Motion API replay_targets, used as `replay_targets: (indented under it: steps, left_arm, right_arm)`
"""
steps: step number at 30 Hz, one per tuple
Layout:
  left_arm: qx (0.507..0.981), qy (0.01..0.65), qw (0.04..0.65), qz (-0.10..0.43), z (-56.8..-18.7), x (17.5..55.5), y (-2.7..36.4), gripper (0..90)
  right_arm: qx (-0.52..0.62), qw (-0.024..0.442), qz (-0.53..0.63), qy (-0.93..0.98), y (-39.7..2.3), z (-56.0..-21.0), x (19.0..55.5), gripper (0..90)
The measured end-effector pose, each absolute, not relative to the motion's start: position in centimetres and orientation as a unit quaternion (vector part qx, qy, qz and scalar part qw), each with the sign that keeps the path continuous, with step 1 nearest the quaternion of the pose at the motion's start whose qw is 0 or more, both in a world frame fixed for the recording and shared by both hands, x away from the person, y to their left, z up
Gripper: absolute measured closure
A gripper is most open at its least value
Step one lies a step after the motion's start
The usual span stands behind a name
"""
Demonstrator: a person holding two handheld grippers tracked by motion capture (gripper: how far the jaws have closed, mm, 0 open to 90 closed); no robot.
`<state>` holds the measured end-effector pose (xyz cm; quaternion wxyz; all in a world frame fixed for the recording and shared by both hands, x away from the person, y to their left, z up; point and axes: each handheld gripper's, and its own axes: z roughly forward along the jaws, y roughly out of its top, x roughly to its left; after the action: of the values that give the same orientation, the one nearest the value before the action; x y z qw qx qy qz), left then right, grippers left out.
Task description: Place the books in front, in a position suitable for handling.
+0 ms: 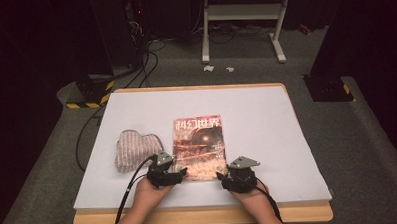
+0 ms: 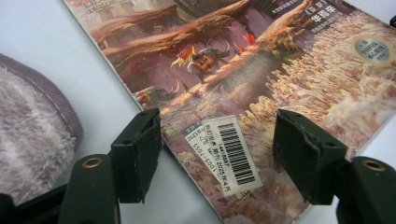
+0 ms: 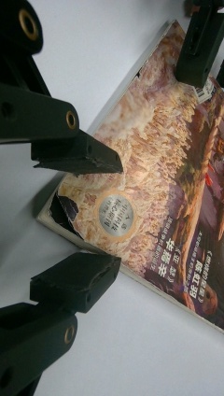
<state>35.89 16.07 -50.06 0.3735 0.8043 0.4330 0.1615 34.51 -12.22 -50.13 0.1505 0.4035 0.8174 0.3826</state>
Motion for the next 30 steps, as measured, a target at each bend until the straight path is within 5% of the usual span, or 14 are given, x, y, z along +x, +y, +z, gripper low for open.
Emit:
replay_targets:
  steps: [9,30]
  left_arm:
    - [0.809,0.409,0.380,0.185,-49.0,35.6,16.2,36.5]
    - [0.785,0.399,0.418,0.226,-46.1,35.5,20.6,41.3]
  right_arm:
    - [0.406,0.192,0.402,0.798,-13.7,-49.1,34.7,42.2]
    - [0.398,0.185,0.410,0.800,-13.8,-49.4,34.9,44.0]
